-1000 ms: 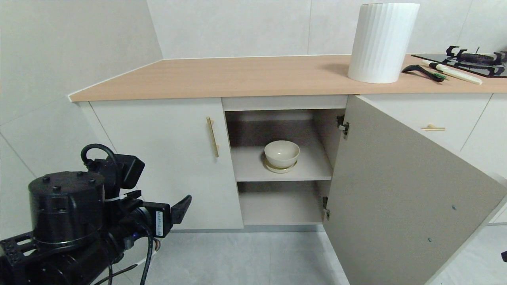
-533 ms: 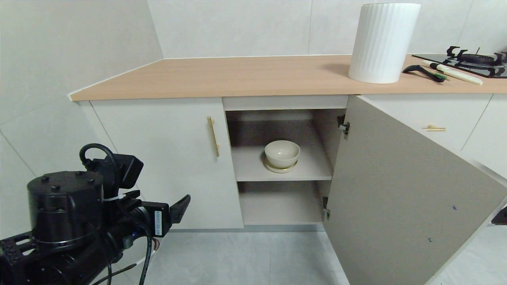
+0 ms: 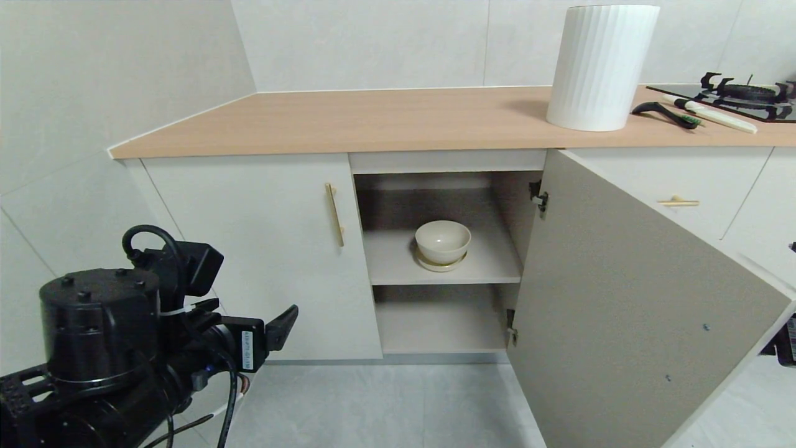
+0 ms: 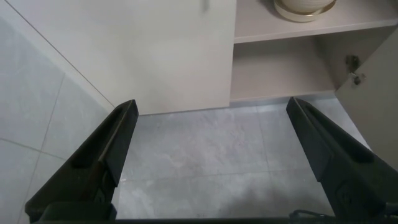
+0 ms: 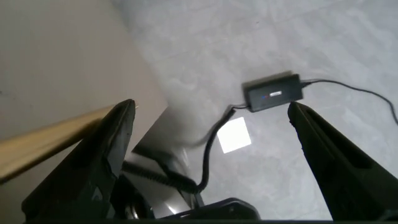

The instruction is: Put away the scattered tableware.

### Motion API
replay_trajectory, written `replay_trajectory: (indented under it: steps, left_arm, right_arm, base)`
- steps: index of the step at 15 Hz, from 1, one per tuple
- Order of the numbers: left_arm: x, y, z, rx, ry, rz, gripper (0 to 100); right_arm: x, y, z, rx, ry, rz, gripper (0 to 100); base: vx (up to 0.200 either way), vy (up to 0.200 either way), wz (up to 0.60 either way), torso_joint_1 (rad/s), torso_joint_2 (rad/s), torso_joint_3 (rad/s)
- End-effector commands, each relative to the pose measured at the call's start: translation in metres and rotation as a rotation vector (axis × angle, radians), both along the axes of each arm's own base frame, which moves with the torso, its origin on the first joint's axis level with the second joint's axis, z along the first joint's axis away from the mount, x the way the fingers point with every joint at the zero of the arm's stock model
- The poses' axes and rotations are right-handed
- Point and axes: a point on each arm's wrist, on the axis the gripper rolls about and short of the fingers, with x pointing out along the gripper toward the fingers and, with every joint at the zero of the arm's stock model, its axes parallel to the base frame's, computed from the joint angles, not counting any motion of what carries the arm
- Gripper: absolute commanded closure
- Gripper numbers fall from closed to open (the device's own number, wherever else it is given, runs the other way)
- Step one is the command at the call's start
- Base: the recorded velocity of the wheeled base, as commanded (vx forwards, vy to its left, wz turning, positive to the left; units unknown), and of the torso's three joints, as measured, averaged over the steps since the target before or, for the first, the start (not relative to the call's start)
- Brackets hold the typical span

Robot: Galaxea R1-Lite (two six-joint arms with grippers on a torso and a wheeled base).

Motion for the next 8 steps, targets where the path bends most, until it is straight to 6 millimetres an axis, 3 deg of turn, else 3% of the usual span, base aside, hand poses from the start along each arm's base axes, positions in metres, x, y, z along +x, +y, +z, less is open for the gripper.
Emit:
replay_trajectory:
  steps: [1, 5, 8]
  left_arm:
    - [0.000, 0.000, 0.000, -0.001, -0.001, 0.000, 0]
    - [0.000, 0.000, 0.000, -0.001, -0.001, 0.000, 0]
    - [0.000, 0.000, 0.001, -0.002, -0.004, 0.000, 0]
  right_arm:
    - [0.002, 0.006, -0.003, 0.008, 0.012, 0.034, 0]
    - [0.000, 0.022, -0.007, 0.067, 0.027, 0.134, 0]
    - [-0.001, 0.047, -0.010, 0.173, 0.005, 0.252, 0]
  base:
    - [0.000, 0.000, 0.00, 0.000, 0.00, 0.000]
    - [0.000, 0.000, 0.00, 0.000, 0.00, 0.000]
    - [0.000, 0.000, 0.00, 0.000, 0.00, 0.000]
